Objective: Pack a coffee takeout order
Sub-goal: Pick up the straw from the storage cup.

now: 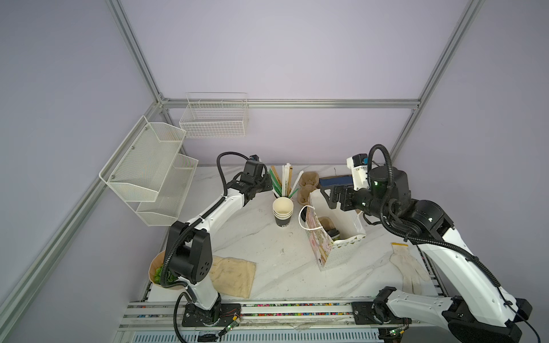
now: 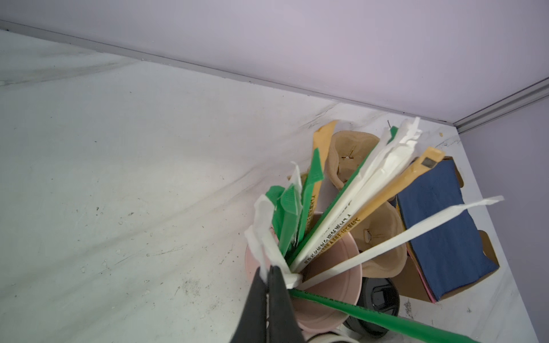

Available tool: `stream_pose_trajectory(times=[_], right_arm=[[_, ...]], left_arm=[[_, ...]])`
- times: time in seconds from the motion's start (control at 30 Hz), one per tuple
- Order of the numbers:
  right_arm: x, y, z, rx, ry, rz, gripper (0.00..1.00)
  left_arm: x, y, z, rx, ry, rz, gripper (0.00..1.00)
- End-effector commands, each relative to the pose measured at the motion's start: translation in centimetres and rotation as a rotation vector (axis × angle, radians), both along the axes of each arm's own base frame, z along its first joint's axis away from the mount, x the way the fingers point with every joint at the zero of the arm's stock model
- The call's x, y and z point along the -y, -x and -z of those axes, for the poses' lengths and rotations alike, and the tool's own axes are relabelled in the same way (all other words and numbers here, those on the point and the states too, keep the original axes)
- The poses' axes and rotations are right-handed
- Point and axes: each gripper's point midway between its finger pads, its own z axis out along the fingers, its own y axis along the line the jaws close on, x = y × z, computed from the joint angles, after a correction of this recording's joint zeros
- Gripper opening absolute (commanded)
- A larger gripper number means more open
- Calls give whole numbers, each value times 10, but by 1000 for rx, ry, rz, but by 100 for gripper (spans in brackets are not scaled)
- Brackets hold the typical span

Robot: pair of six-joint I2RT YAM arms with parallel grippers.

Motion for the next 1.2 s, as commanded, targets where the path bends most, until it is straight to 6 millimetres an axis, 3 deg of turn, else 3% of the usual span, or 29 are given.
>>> stream_pose_trajectory(times=[0.0, 0.37, 0.53, 0.67, 0.77, 0.9, 1.03, 1.17], right_arm=[[3, 0, -10, 42, -16, 8, 98], [0, -2, -5, 31, -17, 6, 97], [5, -5, -9, 39, -16, 45, 97], [10, -10, -10, 47, -15, 84, 97], [15, -15, -13, 54, -16, 126, 97], [24, -20, -22, 75, -28, 194, 97], [39, -21, -34, 103, -53, 274, 97], [62, -15, -49, 141, -88, 365, 97]], left_arm=[[0, -3, -78, 174, 83, 0, 0], [-18, 20, -119, 262, 20, -8, 0], [-32, 44, -171, 371, -21, -4, 0], [-42, 85, -234, 511, 7, 6, 0], [-23, 117, -263, 571, 30, 83, 0], [22, 162, -285, 628, 35, 210, 0], [61, 191, -285, 629, 70, 308, 0], [103, 209, -272, 600, 70, 405, 0]])
